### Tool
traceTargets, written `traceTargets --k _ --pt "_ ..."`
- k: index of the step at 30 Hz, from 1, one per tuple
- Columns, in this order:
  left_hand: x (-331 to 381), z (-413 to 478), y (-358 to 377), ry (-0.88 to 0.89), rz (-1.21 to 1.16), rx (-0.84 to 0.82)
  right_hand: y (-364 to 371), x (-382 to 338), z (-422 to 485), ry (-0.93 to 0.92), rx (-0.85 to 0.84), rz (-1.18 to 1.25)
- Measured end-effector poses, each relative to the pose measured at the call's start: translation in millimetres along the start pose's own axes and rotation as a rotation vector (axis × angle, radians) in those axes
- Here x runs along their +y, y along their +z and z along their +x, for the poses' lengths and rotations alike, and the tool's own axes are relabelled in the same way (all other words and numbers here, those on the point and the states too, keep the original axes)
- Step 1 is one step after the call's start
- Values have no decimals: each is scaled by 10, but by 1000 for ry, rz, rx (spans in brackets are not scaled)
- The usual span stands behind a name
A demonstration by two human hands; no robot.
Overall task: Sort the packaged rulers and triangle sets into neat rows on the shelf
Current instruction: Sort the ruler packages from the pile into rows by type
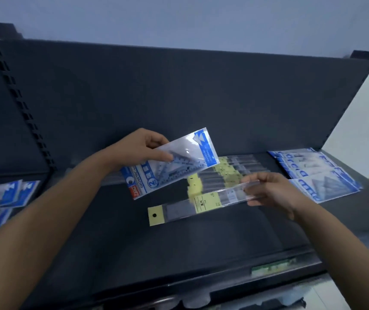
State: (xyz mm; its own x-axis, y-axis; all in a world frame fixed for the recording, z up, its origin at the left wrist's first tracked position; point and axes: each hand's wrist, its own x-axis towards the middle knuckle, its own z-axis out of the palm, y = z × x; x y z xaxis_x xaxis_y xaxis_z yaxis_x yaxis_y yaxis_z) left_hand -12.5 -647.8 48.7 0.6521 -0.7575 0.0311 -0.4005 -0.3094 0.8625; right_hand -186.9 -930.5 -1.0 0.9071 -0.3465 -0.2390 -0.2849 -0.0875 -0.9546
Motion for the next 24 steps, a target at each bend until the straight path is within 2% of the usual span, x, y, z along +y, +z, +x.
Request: traceTargets --k 7,10,14,17,19,21,24 --pt "243 304 641 -68 4 25 -753 199 248 -152 23 -236" --pt "287 345 799 -98 12 33 -861 263 326 -241 9 -318" --pt "323 390 863 -135 42 82 -880 339 432 -368 36 -604" --pt "346 384 861 -139 -21 145 -831 387 471 -411 39 -693" --pt "360 366 864 -137 -68 153 -796 392 478 -494 85 -708" --pt "365 325 840 -154 -66 133 -722 332 460 -589 95 -622" --pt "367 228 774 -199 -9 75 -447 116 368 -573 -114 -361"
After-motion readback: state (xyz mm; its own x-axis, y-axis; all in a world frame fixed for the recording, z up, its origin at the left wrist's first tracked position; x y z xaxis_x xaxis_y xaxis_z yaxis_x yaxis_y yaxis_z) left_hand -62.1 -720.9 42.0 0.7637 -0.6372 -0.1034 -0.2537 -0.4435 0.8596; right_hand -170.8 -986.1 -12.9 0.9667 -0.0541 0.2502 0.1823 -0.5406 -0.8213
